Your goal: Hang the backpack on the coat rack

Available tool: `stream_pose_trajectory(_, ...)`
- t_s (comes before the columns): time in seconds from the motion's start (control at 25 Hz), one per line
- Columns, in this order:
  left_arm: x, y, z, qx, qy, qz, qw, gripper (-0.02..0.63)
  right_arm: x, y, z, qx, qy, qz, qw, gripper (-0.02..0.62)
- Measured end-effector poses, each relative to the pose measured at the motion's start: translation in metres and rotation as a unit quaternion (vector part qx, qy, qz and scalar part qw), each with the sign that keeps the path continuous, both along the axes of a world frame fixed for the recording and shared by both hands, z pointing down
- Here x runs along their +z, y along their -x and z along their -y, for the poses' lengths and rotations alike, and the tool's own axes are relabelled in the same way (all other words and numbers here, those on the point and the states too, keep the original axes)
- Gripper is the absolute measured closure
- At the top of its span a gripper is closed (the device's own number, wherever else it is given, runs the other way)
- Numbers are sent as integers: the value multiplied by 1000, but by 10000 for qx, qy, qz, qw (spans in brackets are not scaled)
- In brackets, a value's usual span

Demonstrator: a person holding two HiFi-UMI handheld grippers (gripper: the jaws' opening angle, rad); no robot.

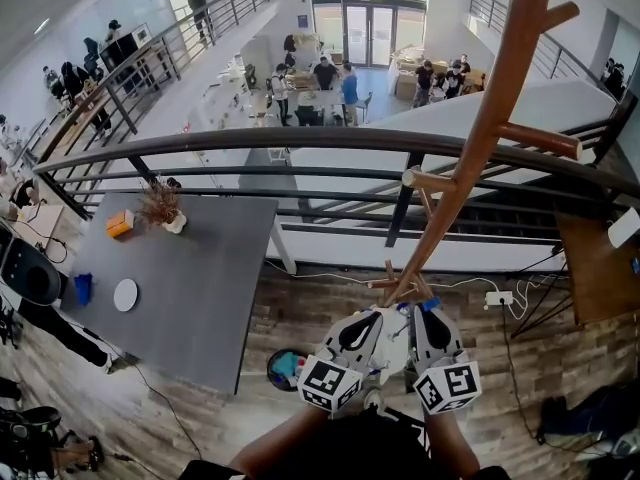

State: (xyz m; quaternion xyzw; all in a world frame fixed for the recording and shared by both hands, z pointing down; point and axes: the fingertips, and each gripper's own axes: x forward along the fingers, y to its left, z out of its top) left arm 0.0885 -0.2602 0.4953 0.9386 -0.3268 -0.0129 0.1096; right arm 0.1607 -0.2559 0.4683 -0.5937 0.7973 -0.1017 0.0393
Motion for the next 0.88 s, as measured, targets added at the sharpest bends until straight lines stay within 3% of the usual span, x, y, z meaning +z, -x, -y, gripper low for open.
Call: stream_pose_trajectory(0.88,6,4,10,-89,70,48,9999,601,30,13,15,-175,344,186,9991,575)
